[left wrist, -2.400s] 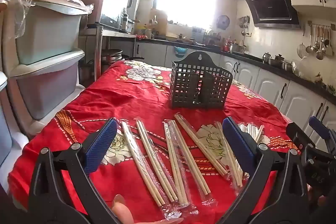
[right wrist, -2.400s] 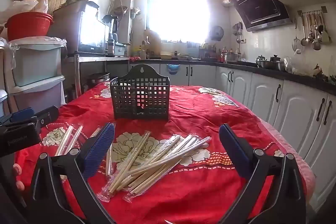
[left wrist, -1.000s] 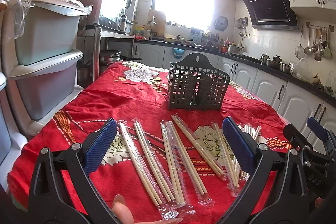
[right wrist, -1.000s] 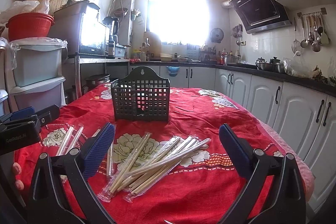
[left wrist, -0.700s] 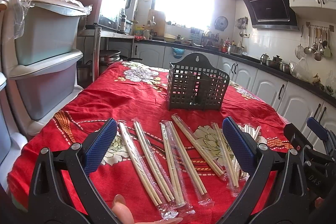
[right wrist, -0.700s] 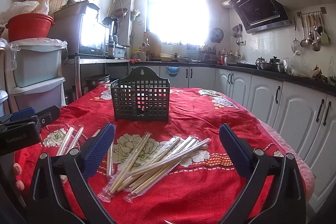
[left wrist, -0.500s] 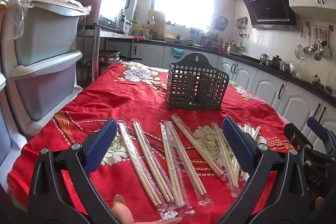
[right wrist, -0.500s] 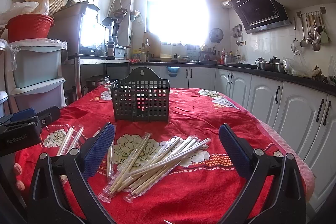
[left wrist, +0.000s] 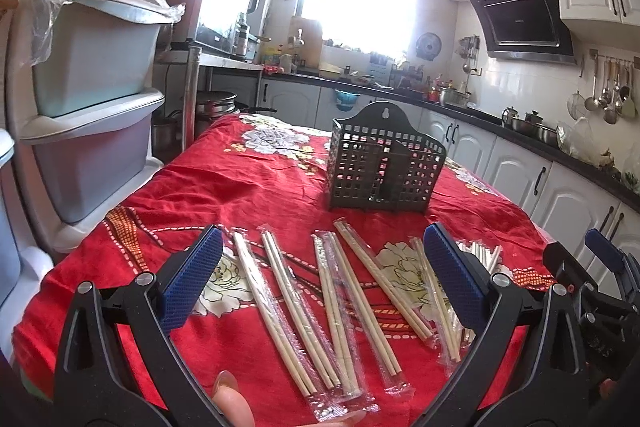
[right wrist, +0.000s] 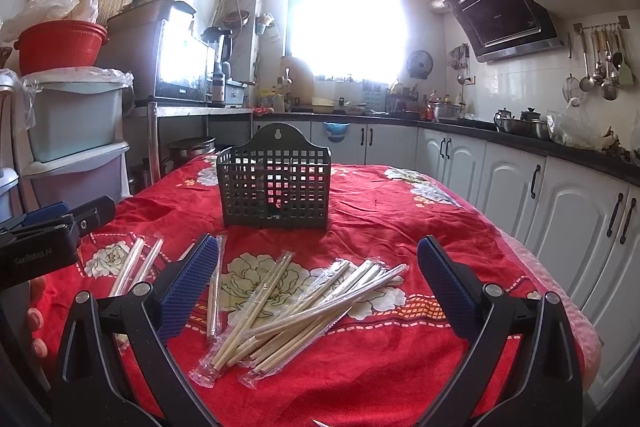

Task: Organize utensils
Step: 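Move both grippers down toward the loose wooden chopsticks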

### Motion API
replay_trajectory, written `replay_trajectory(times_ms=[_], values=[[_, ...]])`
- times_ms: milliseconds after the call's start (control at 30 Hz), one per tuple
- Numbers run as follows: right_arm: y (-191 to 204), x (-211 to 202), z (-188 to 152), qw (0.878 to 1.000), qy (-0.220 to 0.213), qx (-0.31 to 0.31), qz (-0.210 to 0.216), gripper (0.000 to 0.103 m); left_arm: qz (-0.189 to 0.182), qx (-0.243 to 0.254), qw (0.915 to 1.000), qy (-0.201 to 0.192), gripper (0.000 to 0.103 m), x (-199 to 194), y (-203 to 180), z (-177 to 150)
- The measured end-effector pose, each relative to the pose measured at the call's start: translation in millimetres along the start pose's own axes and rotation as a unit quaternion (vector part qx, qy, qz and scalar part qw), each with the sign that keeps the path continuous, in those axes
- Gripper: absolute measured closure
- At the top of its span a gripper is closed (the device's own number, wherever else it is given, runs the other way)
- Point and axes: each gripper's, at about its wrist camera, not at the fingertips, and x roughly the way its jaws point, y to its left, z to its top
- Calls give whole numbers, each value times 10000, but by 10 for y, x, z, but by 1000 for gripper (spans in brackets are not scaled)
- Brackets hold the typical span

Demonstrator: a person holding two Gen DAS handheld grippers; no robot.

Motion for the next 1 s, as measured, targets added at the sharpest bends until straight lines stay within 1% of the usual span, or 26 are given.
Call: replay_trajectory(times_ms=[200,333,567,667,767,867,900,967,1000], values=[[24,108,49,9998,147,-53,159,6,67,-252,9996,87,10,51,145,14],[43,198,95,9993,259,-76,268,6,189,-308,9992,155,10,100,234,38],[53,358,235,9988,338,-86,337,6,218,-419,9979,434,10,240,386,92],[59,422,281,9986,367,-138,348,6,150,-429,9972,597,10,315,437,137],[43,489,321,9983,438,-78,369,6,-37,-449,9961,753,10,401,471,207],[-12,581,357,9978,553,45,373,6,-212,-486,9931,1050,10,541,468,274],[-23,605,364,9976,584,47,358,6,-248,-427,9919,1170,10,602,444,300],[-53,657,379,9974,654,70,295,6,-217,-392,9911,1251,10,683,430,336],[-92,689,385,9970,717,122,274,6,-287,-443,9893,1357,10,744,435,353]])
